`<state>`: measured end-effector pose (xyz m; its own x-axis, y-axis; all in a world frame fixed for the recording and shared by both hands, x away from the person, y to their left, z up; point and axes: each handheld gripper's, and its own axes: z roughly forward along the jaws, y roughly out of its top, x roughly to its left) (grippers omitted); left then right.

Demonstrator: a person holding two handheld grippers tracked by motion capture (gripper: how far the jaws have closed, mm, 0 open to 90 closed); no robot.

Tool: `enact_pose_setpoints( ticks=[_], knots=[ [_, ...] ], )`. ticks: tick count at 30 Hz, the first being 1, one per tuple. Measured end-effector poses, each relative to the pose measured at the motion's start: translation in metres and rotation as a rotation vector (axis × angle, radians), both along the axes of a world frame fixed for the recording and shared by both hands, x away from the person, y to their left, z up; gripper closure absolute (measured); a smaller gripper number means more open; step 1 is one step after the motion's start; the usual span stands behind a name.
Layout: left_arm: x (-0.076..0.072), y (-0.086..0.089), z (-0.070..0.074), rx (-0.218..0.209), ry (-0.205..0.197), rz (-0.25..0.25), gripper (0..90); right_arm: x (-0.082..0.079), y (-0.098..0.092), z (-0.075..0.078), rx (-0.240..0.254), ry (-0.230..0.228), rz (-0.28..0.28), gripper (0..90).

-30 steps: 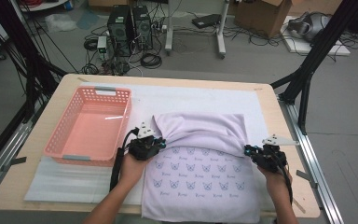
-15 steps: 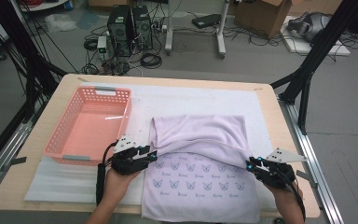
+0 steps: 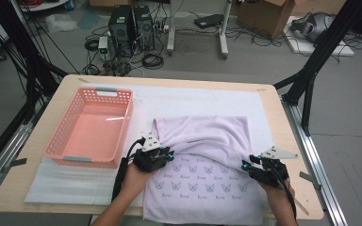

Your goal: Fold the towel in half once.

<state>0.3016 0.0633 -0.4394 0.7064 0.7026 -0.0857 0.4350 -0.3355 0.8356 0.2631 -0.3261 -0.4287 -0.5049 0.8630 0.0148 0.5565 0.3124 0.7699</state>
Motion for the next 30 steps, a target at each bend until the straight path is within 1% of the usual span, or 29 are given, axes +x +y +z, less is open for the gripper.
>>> enact_pose_setpoints(
  ticks=[2, 3, 4, 6, 8, 9, 12, 14, 16, 20, 24, 30],
  knots=[
    [-0.002, 0.002, -0.001, -0.021, 0.016, 0.019, 83.6, 0.001, 0.0, -0.003, -0.002, 0.031, 0.02, 81.9],
    [-0.003, 0.005, -0.001, -0.034, 0.018, 0.02, 83.8, 0.0, 0.001, -0.003, -0.012, 0.038, 0.03, 84.5],
    [-0.005, 0.008, -0.001, -0.046, 0.017, 0.025, 84.0, 0.0, 0.001, -0.003, -0.021, 0.033, 0.037, 85.5],
    [-0.009, 0.014, 0.0, -0.062, 0.017, 0.023, 84.1, -0.003, 0.002, -0.001, -0.02, 0.024, 0.046, 86.0],
    [-0.015, 0.021, 0.001, -0.076, 0.013, 0.013, 84.0, -0.006, 0.001, 0.003, 0.002, 0.014, 0.05, 86.1],
    [-0.018, 0.024, 0.002, -0.089, 0.012, 0.008, 83.8, -0.009, 0.0, 0.004, 0.011, 0.01, 0.049, 86.0],
    [-0.031, 0.032, 0.005, -0.101, 0.002, 0.001, 83.0, -0.022, -0.002, 0.009, 0.018, -0.002, 0.07, 86.0],
    [-0.041, 0.037, 0.006, -0.125, -0.007, -0.002, 82.9, -0.03, -0.004, 0.011, 0.023, -0.008, 0.074, 86.0],
    [-0.049, 0.039, 0.005, -0.126, -0.012, -0.006, 83.0, -0.035, -0.005, 0.011, 0.032, -0.01, 0.08, 86.0],
    [-0.062, 0.039, 0.003, -0.119, -0.016, -0.006, 83.0, -0.044, -0.002, 0.008, 0.029, -0.007, 0.099, 86.0],
    [-0.074, 0.042, 0.0, -0.108, -0.017, 0.006, 82.9, -0.054, 0.0, 0.007, 0.021, -0.006, 0.11, 86.0],
    [-0.095, 0.042, -0.001, -0.101, -0.021, 0.004, 83.4, -0.072, -0.003, 0.007, 0.024, -0.003, 0.104, 86.0]
  ],
)
